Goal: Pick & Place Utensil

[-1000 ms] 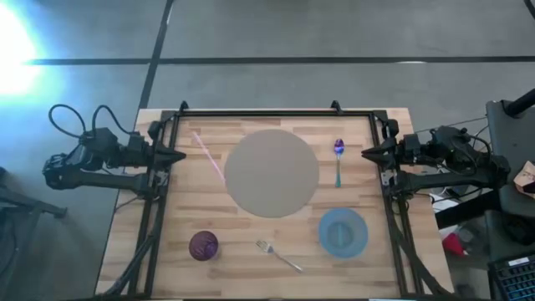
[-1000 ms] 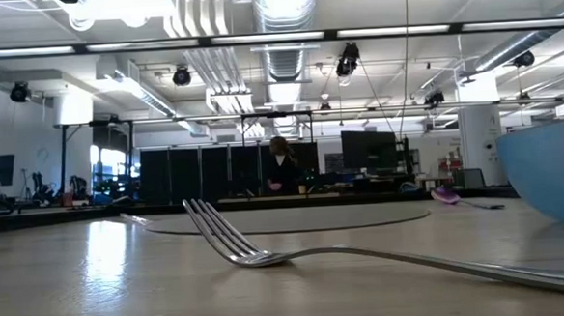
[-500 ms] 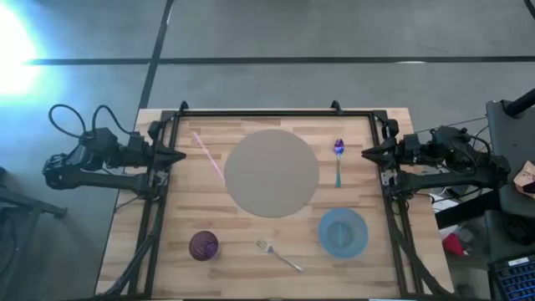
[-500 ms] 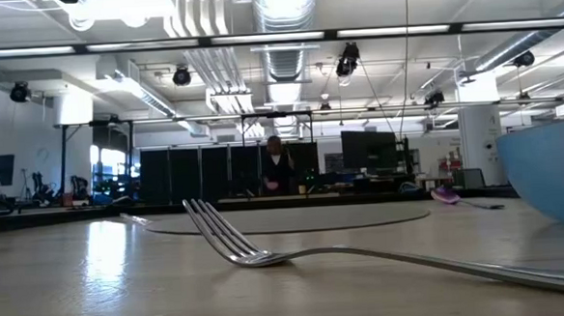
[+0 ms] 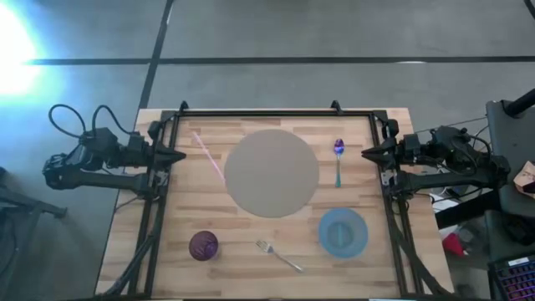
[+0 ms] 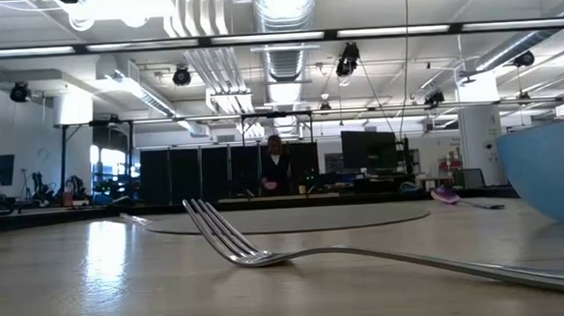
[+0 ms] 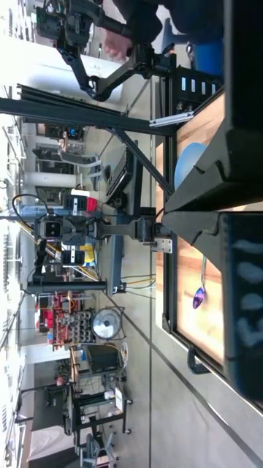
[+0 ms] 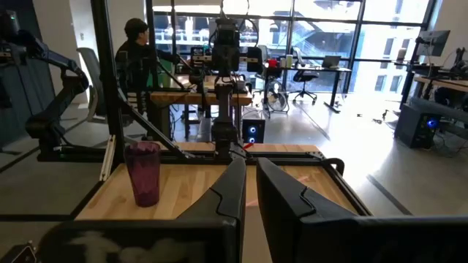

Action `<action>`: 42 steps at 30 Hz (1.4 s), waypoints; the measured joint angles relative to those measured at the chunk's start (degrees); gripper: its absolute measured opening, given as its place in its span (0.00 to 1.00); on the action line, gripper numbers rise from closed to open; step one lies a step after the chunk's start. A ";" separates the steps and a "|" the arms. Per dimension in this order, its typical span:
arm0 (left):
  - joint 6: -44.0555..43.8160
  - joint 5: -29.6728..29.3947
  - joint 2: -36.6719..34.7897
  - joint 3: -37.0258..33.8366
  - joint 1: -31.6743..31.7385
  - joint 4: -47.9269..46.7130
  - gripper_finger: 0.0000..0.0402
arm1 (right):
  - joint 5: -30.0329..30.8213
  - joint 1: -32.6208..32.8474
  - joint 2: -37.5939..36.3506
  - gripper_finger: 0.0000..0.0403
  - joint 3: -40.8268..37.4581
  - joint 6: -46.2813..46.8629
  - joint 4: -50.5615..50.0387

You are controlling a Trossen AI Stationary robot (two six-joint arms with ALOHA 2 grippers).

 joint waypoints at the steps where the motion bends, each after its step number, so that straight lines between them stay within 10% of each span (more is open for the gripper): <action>1: 0.00 -0.02 -0.02 0.00 -0.01 -0.02 0.00 | 0.00 -0.02 0.00 0.08 0.00 -0.02 0.02; 42: 1.92 -0.02 0.96 0.00 -0.02 0.00 0.00 | 0.00 -0.01 0.02 0.08 0.00 4.21 0.62</action>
